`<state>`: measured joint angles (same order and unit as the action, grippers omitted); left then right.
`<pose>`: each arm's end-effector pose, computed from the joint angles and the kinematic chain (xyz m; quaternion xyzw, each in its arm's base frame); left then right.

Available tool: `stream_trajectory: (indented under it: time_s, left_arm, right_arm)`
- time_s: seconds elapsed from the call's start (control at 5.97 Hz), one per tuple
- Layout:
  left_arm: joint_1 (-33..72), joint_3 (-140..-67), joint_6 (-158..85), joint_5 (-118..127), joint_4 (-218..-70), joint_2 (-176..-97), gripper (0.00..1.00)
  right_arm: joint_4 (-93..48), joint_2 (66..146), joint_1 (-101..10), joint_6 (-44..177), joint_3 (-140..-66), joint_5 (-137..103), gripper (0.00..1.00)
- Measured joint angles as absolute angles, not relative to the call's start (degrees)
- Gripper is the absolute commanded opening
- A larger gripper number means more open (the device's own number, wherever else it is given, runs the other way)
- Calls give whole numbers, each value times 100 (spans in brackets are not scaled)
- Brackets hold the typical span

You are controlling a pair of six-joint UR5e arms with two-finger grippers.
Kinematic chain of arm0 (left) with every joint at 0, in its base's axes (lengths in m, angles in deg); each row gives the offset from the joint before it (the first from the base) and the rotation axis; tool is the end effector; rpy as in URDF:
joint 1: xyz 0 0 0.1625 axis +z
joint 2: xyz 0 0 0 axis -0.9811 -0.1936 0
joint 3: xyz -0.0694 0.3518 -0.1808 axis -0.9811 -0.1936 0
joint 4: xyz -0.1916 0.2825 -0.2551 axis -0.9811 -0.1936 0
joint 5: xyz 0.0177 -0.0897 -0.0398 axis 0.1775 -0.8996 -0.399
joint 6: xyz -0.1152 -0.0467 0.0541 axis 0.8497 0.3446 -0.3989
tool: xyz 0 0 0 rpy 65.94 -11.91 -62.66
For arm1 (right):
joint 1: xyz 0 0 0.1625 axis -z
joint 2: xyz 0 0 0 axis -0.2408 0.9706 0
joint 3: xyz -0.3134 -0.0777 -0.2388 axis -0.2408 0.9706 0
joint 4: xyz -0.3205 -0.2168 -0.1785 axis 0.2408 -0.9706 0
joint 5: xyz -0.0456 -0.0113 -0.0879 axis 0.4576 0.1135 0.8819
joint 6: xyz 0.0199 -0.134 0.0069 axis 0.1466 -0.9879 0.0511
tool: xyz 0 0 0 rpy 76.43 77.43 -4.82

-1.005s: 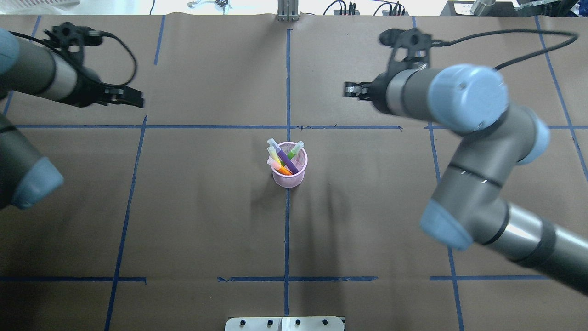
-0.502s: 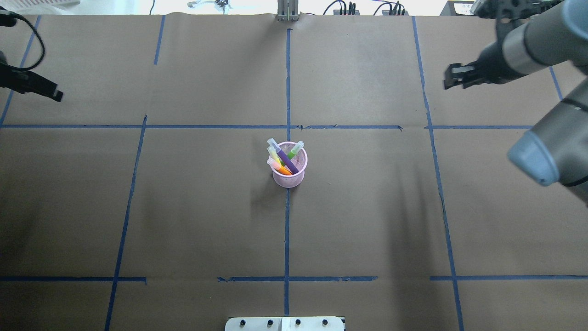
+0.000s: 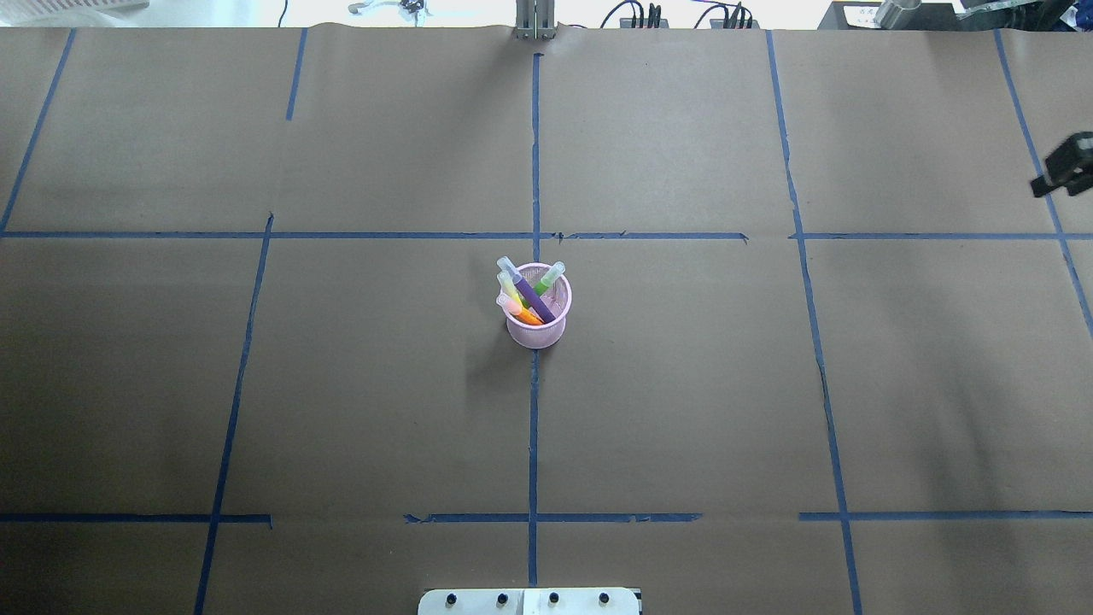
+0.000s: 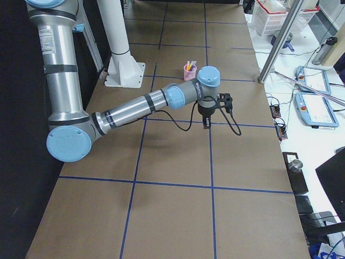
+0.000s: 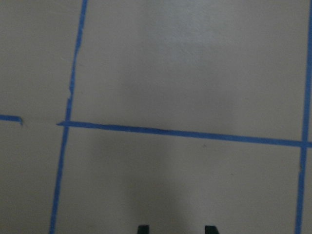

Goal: Collect pens into pen holder

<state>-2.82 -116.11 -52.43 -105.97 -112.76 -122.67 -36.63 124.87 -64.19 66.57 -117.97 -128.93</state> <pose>0.0366 -0.5454 0.4972 0.1003 0.3602 0.1238 0.9192 -0.0704 -0.5147 0.4898 0.0488 -0.4036 -0.0221 0.9134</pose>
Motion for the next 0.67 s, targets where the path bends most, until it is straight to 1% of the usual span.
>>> stream_trajectory:
  time_s: [0.17,0.33,0.67]
  left_arm:
    - [-587,-11527,-5727,-10747,-10908,-12160,100]
    - [-896,-11315,-6237,-10838,-10700,-12005,100]
    - [-1178,-10899,-6666,-10934,-10652,-11653,100]
  right_arm:
    - [-3717,12916,-6754,5920,-11597,-12955,68]
    - [-3729,13138,-7035,5268,-11302,-13031,100]
    - [-3727,13242,-7383,4781,-11078,-13137,100]
